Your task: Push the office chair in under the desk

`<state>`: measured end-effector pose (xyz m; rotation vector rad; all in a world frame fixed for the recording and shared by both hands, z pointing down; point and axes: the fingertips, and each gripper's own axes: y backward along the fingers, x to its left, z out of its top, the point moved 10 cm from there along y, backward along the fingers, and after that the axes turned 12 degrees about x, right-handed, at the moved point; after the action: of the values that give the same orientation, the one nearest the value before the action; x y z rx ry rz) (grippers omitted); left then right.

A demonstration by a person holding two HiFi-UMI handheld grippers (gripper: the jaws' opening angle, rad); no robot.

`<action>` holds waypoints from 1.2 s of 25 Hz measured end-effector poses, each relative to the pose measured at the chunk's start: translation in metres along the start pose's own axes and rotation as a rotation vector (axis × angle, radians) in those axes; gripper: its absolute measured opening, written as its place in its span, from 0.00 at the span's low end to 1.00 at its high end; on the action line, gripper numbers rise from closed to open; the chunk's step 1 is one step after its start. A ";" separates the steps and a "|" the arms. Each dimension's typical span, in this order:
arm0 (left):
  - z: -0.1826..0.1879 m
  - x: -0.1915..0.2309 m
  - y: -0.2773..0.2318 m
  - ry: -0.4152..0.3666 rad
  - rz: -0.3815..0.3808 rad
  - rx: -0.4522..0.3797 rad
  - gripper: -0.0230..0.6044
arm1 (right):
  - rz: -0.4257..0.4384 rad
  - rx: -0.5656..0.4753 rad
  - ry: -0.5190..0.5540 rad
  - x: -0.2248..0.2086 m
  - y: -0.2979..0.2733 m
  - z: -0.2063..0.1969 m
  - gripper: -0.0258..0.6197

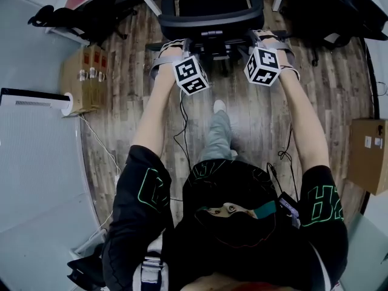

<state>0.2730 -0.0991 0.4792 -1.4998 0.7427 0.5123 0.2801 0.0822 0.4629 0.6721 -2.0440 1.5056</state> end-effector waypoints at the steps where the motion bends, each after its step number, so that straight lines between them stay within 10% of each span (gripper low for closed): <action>1: 0.001 0.007 -0.006 -0.003 0.001 -0.004 0.27 | -0.003 -0.001 -0.001 -0.008 -0.005 -0.001 0.27; 30: -0.001 0.194 -0.196 0.014 0.017 -0.064 0.27 | 0.002 0.019 -0.073 -0.211 -0.188 0.005 0.29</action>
<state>0.5465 -0.1338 0.4779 -1.5588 0.7565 0.5435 0.5610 0.0470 0.4559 0.7422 -2.0869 1.5248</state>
